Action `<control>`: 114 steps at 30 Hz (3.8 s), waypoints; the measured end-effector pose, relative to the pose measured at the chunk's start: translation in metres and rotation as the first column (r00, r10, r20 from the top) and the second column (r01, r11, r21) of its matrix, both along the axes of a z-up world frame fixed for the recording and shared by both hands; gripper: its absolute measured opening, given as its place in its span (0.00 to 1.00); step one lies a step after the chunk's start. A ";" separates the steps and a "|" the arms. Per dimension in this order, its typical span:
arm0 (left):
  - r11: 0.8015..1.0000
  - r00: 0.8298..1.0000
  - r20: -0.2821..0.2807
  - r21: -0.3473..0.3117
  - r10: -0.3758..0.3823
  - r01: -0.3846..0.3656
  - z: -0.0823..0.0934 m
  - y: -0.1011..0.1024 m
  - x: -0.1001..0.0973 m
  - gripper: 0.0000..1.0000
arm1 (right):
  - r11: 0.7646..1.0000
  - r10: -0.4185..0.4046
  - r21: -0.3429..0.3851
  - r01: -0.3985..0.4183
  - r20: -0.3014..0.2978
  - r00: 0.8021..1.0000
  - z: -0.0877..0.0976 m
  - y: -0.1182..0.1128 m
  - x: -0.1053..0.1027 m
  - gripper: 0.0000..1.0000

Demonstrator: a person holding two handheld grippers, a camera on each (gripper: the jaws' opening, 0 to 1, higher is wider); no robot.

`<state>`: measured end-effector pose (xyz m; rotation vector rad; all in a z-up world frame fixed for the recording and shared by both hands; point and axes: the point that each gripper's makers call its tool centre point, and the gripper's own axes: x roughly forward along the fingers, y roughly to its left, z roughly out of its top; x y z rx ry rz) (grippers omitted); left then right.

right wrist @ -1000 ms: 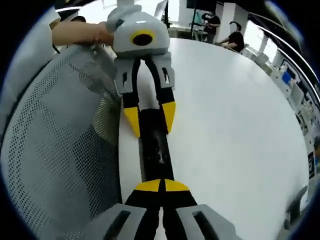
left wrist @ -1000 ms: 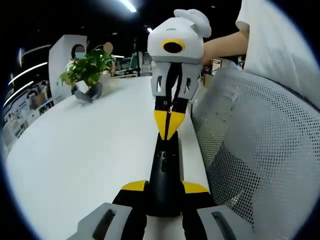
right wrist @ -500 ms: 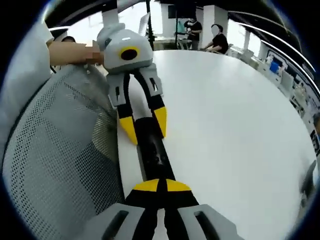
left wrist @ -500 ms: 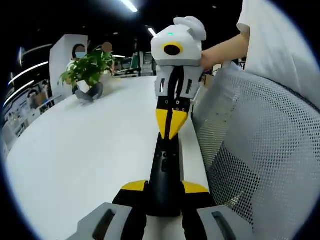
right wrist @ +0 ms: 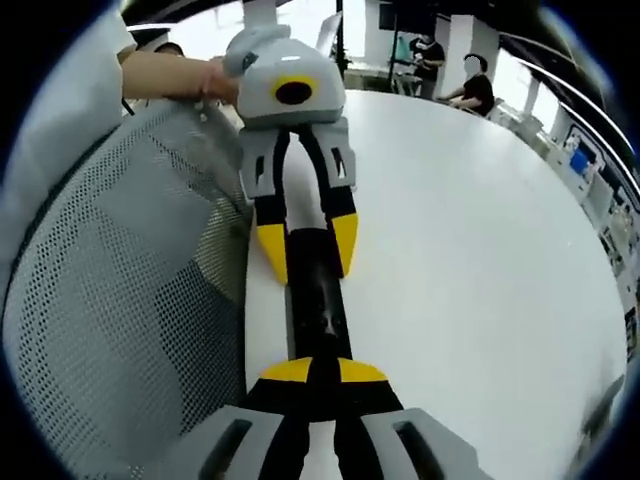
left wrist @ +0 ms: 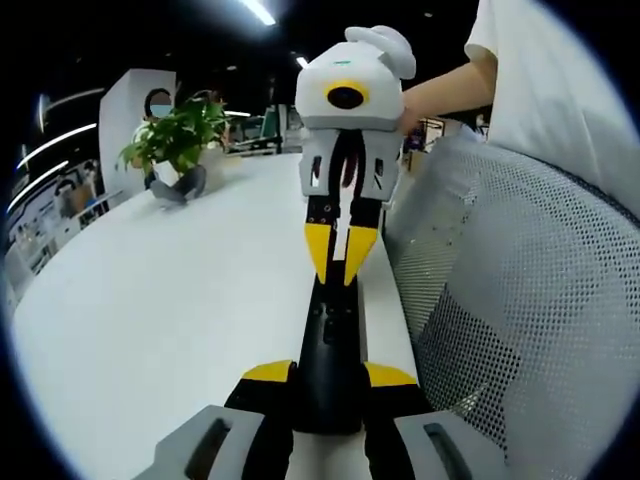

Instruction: Press the specified remote control buttons in sequence, fully releasing each button before pressing the next.

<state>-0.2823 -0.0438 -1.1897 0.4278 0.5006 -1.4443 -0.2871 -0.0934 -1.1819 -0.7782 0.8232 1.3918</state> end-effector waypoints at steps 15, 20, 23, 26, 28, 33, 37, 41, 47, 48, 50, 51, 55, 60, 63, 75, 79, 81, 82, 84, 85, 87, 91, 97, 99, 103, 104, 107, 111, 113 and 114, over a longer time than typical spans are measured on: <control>1.000 1.000 0.006 -0.002 0.003 -0.003 0.001 -0.002 -0.001 0.25 | 1.000 0.004 0.007 -0.004 0.012 1.000 0.000 0.000 0.001 0.04; 1.000 1.000 0.009 0.000 0.002 -0.002 0.001 -0.002 -0.001 0.25 | 0.989 -0.037 0.147 0.030 0.048 0.998 0.001 -0.002 0.000 0.04; 1.000 1.000 0.008 -0.001 0.001 -0.001 0.001 -0.001 0.000 0.25 | 0.986 -0.046 0.163 0.032 0.080 0.996 0.002 -0.001 0.006 0.11; 1.000 1.000 0.007 0.000 0.002 -0.002 0.000 -0.001 0.000 0.25 | 0.983 -0.039 0.182 0.037 0.009 0.999 0.002 0.002 0.005 0.07; 1.000 1.000 0.007 -0.001 0.003 -0.003 0.000 -0.001 0.000 0.25 | 0.986 0.000 0.168 -0.002 0.011 1.000 0.001 0.003 0.003 0.07; 1.000 1.000 0.007 -0.003 0.002 -0.002 0.000 -0.001 0.000 0.25 | 0.989 0.118 0.086 -0.120 0.030 0.993 0.000 0.004 0.001 0.07; 1.000 1.000 0.007 -0.005 0.003 -0.003 0.000 -0.001 0.000 0.25 | 0.969 0.245 -0.026 -0.244 0.051 0.968 -0.001 0.006 -0.001 0.06; 1.000 1.000 0.007 -0.006 0.004 -0.004 0.000 -0.002 0.000 0.25 | 0.961 0.254 -0.109 -0.253 -0.003 0.967 -0.002 0.008 -0.001 0.05; 1.000 1.000 0.007 -0.008 0.005 -0.005 0.001 -0.003 0.000 0.25 | 0.959 0.222 -0.180 -0.221 -0.011 0.975 -0.004 0.007 0.001 0.05; 1.000 1.000 0.007 -0.008 0.005 -0.005 0.001 -0.003 0.000 0.25 | 0.971 0.173 -0.161 -0.174 -0.021 0.985 -0.004 0.006 0.001 0.05; 1.000 1.000 0.007 -0.007 0.005 -0.005 0.001 -0.003 0.000 0.25 | 0.983 0.128 -0.129 -0.128 -0.007 0.992 -0.003 0.006 0.002 0.05; 1.000 1.000 0.006 -0.007 0.004 -0.004 0.001 -0.003 0.000 0.25 | 0.987 0.102 -0.124 -0.101 -0.003 0.995 -0.003 0.006 0.002 0.06; 1.000 1.000 0.006 -0.007 0.002 -0.002 0.000 -0.002 0.000 0.25 | 0.997 0.037 -0.074 -0.037 0.005 0.999 -0.002 0.007 0.002 0.05; 1.000 1.000 0.006 -0.007 0.000 0.000 0.000 -0.002 0.000 0.25 | 0.999 -0.041 0.013 0.042 -0.044 0.998 -0.001 0.007 0.005 0.04; 1.000 1.000 0.005 -0.008 0.000 0.000 0.000 -0.002 0.000 0.25 | 0.998 -0.043 0.036 0.044 -0.029 0.999 -0.001 0.007 0.003 0.04; 1.000 1.000 0.004 -0.009 -0.003 0.003 0.000 -0.003 -0.001 0.25 | 0.961 0.258 -0.121 -0.250 0.056 0.965 -0.003 0.012 -0.001 0.03; 1.000 1.000 0.005 -0.009 -0.002 0.002 0.000 -0.003 0.000 0.25 | 0.986 -0.150 -0.096 0.138 -0.135 0.979 -0.002 0.014 0.006 0.02; 1.000 1.000 0.004 -0.010 0.000 0.000 0.000 -0.003 0.000 0.25 | 0.988 -0.143 -0.081 0.134 -0.113 0.983 -0.002 0.014 0.008 0.01; 1.000 1.000 0.004 -0.011 0.001 -0.001 0.000 -0.003 0.000 0.25 | 0.988 -0.141 -0.079 0.132 -0.107 0.984 -0.002 0.013 0.007 0.01; 1.000 1.000 0.004 -0.011 0.000 0.000 0.000 -0.003 0.000 0.25 | 0.989 -0.139 -0.056 0.135 -0.061 0.988 -0.002 0.013 0.005 0.01; 1.000 1.000 0.004 -0.011 -0.002 0.002 0.000 -0.003 0.000 0.25 | 0.994 -0.107 -0.039 0.107 -0.009 0.994 -0.001 0.014 0.006 0.01; 1.000 1.000 0.003 -0.012 -0.003 0.003 0.000 -0.003 0.000 0.25 | 1.000 -0.028 -0.013 0.029 0.065 0.998 -0.001 0.014 0.004 0.01; 1.000 1.000 0.005 -0.010 -0.004 0.004 0.001 -0.004 0.000 0.25 | 0.996 -0.078 0.045 0.076 0.042 0.996 0.000 0.013 0.004 0.01; 1.000 1.000 0.006 -0.009 -0.004 0.004 0.000 -0.003 0.000 0.25 | 0.995 -0.093 0.042 0.091 0.028 0.995 0.000 0.016 0.003 0.00; 1.000 1.000 0.006 -0.009 -0.006 0.006 0.000 -0.003 0.000 0.25 | 0.997 -0.075 0.011 0.074 0.019 0.997 0.000 0.016 0.003 0.00; 1.000 1.000 0.007 -0.009 -0.007 0.007 0.000 -0.003 0.000 0.25 | 0.999 -0.027 -0.033 0.028 0.041 0.999 -0.001 0.017 0.001 0.00; 1.000 1.000 0.007 -0.009 -0.007 0.007 0.000 -0.003 0.001 0.25 | 0.999 -0.013 -0.040 0.015 0.051 0.999 -0.001 0.017 0.001 0.00; 1.000 1.000 0.017 -0.007 -0.015 0.015 0.000 -0.003 0.000 0.25 | 0.997 0.006 -0.080 -0.002 0.046 0.999 -0.001 0.015 -0.001 0.00; 1.000 1.000 0.016 -0.008 -0.015 0.015 0.000 -0.003 0.000 0.25 | 0.996 0.010 -0.093 -0.006 0.044 0.999 -0.002 0.016 -0.001 0.00; 1.000 1.000 0.015 -0.010 -0.014 0.015 -0.001 -0.003 0.000 0.25 | 0.995 0.012 -0.095 -0.008 0.046 0.999 -0.002 0.015 -0.001 0.00; 1.000 1.000 0.015 -0.011 -0.016 0.016 -0.001 -0.003 0.000 0.25 | 0.995 0.008 -0.096 -0.003 0.050 0.999 -0.003 0.015 -0.001 0.00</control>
